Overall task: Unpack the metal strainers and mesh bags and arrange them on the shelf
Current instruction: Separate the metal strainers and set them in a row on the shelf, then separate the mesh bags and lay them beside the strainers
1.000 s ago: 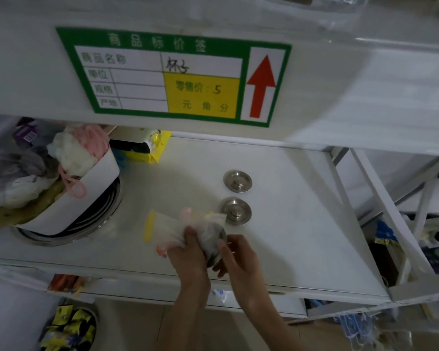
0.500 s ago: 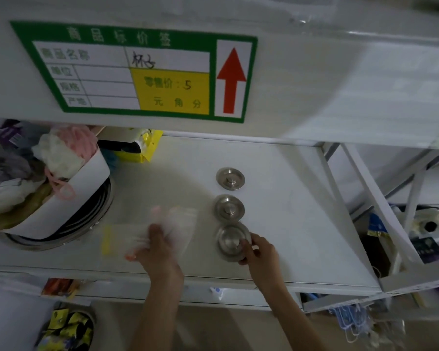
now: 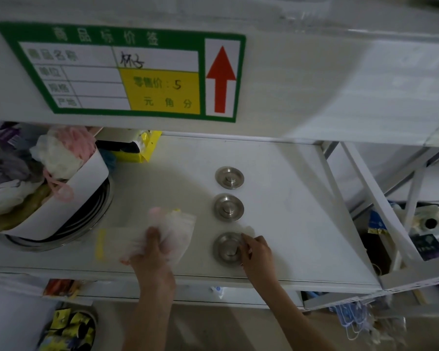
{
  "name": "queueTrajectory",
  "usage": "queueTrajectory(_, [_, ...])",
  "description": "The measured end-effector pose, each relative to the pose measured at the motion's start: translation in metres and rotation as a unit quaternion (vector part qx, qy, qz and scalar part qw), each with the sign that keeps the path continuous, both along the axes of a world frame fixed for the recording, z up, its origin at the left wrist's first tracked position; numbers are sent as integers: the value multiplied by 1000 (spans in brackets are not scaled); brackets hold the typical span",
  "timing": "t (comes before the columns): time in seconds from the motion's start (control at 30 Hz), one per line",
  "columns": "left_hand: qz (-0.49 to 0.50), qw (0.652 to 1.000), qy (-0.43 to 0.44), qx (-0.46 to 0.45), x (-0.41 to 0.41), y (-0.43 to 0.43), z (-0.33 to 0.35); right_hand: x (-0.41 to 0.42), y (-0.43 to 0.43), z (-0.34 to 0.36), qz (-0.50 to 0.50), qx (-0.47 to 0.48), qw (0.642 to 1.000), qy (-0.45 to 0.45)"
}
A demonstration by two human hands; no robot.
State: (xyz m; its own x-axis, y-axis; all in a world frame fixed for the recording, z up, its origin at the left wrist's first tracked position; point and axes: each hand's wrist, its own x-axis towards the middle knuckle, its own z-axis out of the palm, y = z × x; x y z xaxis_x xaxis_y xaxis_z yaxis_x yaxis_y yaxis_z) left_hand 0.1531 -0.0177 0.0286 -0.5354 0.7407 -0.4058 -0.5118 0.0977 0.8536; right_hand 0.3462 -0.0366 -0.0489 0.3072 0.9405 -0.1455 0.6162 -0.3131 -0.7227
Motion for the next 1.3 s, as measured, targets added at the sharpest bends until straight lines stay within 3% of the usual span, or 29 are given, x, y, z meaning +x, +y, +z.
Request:
queueTrajectory(0.13, [-50, 998, 25, 16, 5, -2, 0, -3, 0, 5, 4, -1, 999, -52])
queueTrajectory(0.27, [-232, 968, 97, 21, 15, 2, -7, 1, -4, 34, 8, 23, 997, -68])
queueTrajectory(0.37, [-367, 919, 141, -9, 39, 3, -6, 3, -6, 77, -14, 136, 987, 82])
queueTrajectory(0.43, [-436, 873, 219, -29, 58, 2, -3, 6, -8, 97, 11, 144, 979, 141])
queueTrajectory(0.53, [-508, 797, 325, -38, 92, -6, 12, 13, -11, 100, 52, 104, 987, 115])
queueTrajectory(0.6, [-536, 776, 332, -24, 105, -10, 13, 22, -13, 95, 39, 117, 987, 99])
queueTrajectory(0.73, [-497, 846, 191, -15, 108, -21, 6, 37, -20, 93, -12, 165, 974, 157])
queueTrajectory(0.9, [-443, 894, 45, -51, 112, -29, -2, 54, -16, 100, -91, 188, 928, 308])
queueTrajectory(1.07, [-373, 926, -37, -38, 109, -30, -10, 84, 29, 96, -111, 207, 899, 369])
queueTrajectory(1.13, [-367, 927, -61, -37, 105, -30, -13, 104, 62, 90, -91, 191, 870, 446])
queueTrajectory(1.2, [-359, 930, -81, -25, 101, -33, -21, 124, 95, 81, -58, 136, 810, 568])
queueTrajectory(1.23, [-359, 929, -95, -13, 100, -34, -24, 131, 111, 71, -52, 101, 801, 588])
queueTrajectory(1.3, [-372, 920, -124, 10, 98, -36, -23, 139, 130, 50, -89, 42, 865, 493])
